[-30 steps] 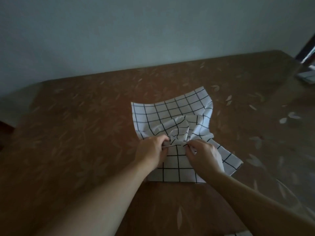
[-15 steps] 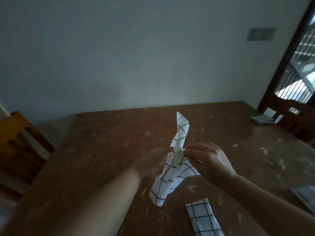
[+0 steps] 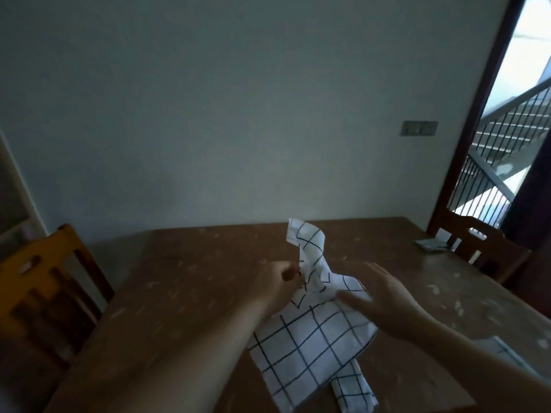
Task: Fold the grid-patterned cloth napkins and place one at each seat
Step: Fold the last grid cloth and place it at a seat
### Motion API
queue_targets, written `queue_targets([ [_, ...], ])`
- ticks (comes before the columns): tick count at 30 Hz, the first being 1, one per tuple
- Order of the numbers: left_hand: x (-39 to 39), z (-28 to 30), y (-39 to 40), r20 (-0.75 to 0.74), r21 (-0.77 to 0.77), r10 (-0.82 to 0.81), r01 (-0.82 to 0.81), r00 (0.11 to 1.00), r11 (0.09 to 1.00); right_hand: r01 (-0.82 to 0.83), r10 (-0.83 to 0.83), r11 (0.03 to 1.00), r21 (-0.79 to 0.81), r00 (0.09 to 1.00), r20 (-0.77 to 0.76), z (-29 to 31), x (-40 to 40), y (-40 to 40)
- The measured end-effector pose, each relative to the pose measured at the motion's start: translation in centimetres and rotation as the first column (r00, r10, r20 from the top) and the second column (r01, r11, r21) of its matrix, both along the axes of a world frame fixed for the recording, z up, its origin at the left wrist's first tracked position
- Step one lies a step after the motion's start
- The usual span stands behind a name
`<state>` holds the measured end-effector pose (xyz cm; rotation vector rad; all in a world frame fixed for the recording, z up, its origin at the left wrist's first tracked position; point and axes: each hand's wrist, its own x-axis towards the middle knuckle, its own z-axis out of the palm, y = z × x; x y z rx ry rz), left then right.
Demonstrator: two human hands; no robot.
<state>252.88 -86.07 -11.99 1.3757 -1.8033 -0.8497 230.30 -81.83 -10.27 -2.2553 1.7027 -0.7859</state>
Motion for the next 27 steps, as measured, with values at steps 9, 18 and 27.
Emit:
queue_targets([
  [9, 8.4, 1.4, 7.8, 0.282, -0.342, 0.023, 0.078, 0.959, 0.936, -0.082, 0.006, 0.98, 0.18, 0.922, 0.386, 4.8, 9.1, 3.7],
  [18, 14.5, 3.0, 13.8, 0.159, -0.372, 0.205, -0.134, 0.966, 0.919, -0.049, -0.043, 0.987, 0.153, 0.836, 0.547, 7.4, 11.1, 6.5],
  [27, 14.1, 4.5, 16.8, 0.277, -0.377, 0.205, -0.09, 0.939, 0.922, -0.118, -0.014, 0.982, 0.147, 0.731, 0.682, 10.9, 8.4, 8.8],
])
